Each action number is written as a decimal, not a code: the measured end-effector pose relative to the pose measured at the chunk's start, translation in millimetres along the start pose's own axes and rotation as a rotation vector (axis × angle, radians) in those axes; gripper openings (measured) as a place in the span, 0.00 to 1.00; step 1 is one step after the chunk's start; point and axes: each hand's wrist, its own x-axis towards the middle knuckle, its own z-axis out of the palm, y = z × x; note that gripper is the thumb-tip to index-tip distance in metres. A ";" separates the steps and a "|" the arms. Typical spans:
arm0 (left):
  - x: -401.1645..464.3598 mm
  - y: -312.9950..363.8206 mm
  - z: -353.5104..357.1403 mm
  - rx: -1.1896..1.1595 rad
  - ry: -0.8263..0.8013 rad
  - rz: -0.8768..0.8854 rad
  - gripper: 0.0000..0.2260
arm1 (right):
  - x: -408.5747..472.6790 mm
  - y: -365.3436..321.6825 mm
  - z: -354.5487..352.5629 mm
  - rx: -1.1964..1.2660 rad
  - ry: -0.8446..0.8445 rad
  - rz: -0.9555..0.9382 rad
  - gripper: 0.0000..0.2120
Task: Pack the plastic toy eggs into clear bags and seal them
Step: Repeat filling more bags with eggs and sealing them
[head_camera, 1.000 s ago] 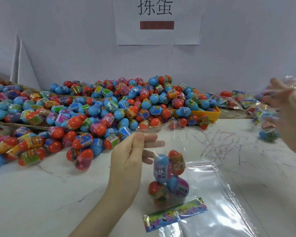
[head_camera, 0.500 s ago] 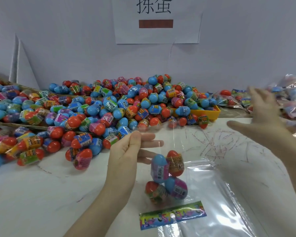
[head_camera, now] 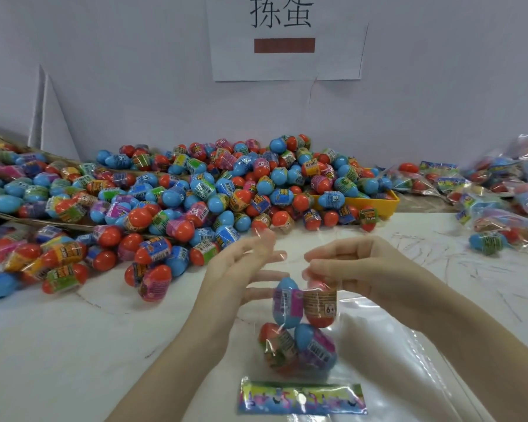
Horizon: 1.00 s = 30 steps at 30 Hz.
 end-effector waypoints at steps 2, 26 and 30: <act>-1.2 -1.4 -4.3 0.034 -0.048 -0.046 0.26 | 0.7 0.7 -1.9 0.030 0.025 -0.019 0.12; 1.6 9.2 -34.2 0.139 -0.170 -0.007 0.06 | 3.3 8.6 -11.2 0.015 -0.079 0.024 0.11; 1.8 11.4 -41.5 0.117 -0.239 0.028 0.11 | 2.9 7.7 -14.6 -0.009 -0.109 -0.048 0.11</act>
